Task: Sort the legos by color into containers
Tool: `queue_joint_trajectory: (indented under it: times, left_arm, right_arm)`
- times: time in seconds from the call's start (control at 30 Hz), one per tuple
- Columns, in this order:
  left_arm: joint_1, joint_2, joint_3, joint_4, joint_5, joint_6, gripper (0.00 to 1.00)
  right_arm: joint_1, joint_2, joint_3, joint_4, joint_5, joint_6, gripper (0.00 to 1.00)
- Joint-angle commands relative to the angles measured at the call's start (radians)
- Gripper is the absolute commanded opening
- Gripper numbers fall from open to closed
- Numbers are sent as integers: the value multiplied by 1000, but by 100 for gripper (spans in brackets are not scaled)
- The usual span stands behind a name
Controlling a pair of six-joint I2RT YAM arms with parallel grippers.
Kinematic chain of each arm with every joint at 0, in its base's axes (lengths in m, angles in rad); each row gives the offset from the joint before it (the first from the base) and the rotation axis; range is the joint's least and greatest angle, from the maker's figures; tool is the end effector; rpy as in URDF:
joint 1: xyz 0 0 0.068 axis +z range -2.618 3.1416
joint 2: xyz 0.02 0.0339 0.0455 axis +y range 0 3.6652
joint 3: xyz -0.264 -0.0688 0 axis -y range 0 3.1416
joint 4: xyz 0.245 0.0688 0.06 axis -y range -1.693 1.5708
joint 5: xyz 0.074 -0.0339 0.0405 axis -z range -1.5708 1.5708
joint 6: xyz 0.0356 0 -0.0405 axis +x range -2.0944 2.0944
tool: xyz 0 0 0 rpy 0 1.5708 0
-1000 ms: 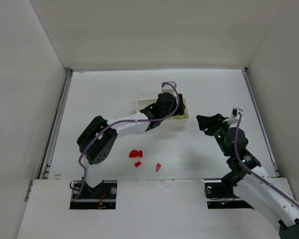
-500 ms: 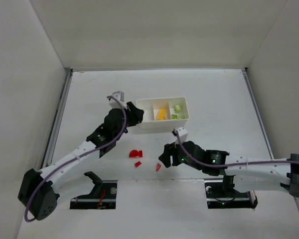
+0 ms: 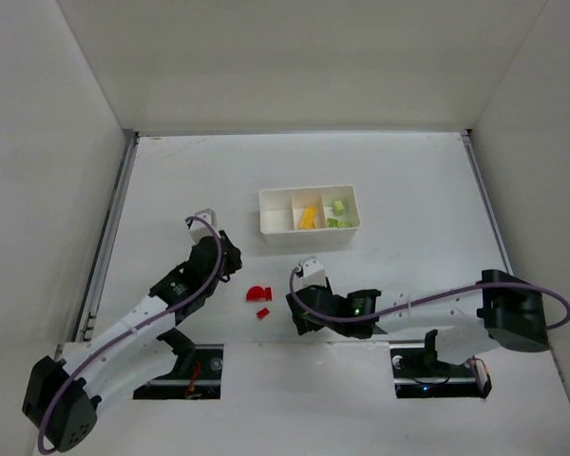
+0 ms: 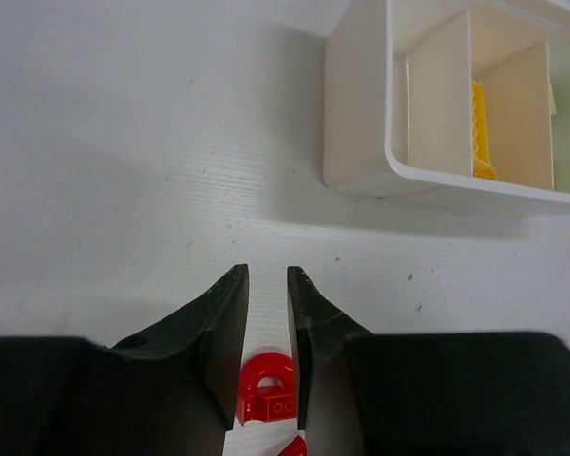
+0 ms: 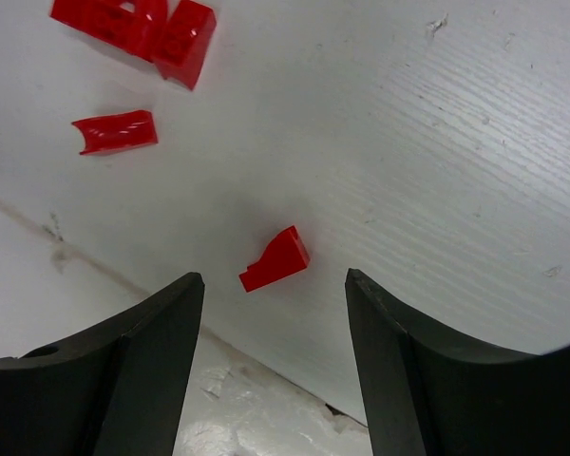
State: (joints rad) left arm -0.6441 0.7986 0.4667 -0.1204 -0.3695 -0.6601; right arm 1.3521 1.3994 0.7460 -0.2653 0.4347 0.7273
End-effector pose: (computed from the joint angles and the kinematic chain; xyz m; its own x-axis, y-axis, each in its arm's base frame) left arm 0.1544 -0.0998 0.2327 -0.4601 -0.3695 -0.8073 0.0228 0.9040 -0.4269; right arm 0.0733 0.2608 0.1879 -0.6806 -0.2829 -0.6758 -0.5053 0.8492 0.1534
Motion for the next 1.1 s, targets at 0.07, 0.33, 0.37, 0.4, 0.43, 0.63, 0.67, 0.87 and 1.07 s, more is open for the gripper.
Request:
queue_joint_trajectory:
  times: [0.07, 0.33, 0.37, 0.4, 0.43, 0.63, 0.67, 0.87, 1.07]
  left_arm:
    - [-18, 4, 1, 67, -43, -6, 21]
    - [-39, -55, -53, 195, 85, -58, 1]
    - [-48, -67, -57, 203, 99, -67, 1]
    - [-59, -79, -65, 215, 101, -64, 1]
    - [-68, -94, -80, 229, 95, -55, 2]
    - [-113, -122, -100, 179, 61, 5, 21]
    - [-123, -125, -100, 163, 44, 5, 24]
    - [-229, -165, -102, 70, -49, -1, 42]
    - [-329, -205, -70, -54, -146, -18, 51]
  right_arm:
    - [12, 72, 61, -22, 29, 58, 63]
    - [3, 108, 69, 11, 2, 75, 55]
    - [2, 118, 70, 12, 1, 77, 53]
    - [-3, 125, 70, 14, -4, 80, 52]
    - [-9, 128, 69, 15, -8, 84, 50]
    - [-23, 133, 46, 31, -17, 104, 46]
    - [-23, 133, 41, 32, -14, 106, 44]
    - [-41, 148, 35, 61, -7, 101, 26]
    - [-55, 119, 33, 67, -1, 89, 20]
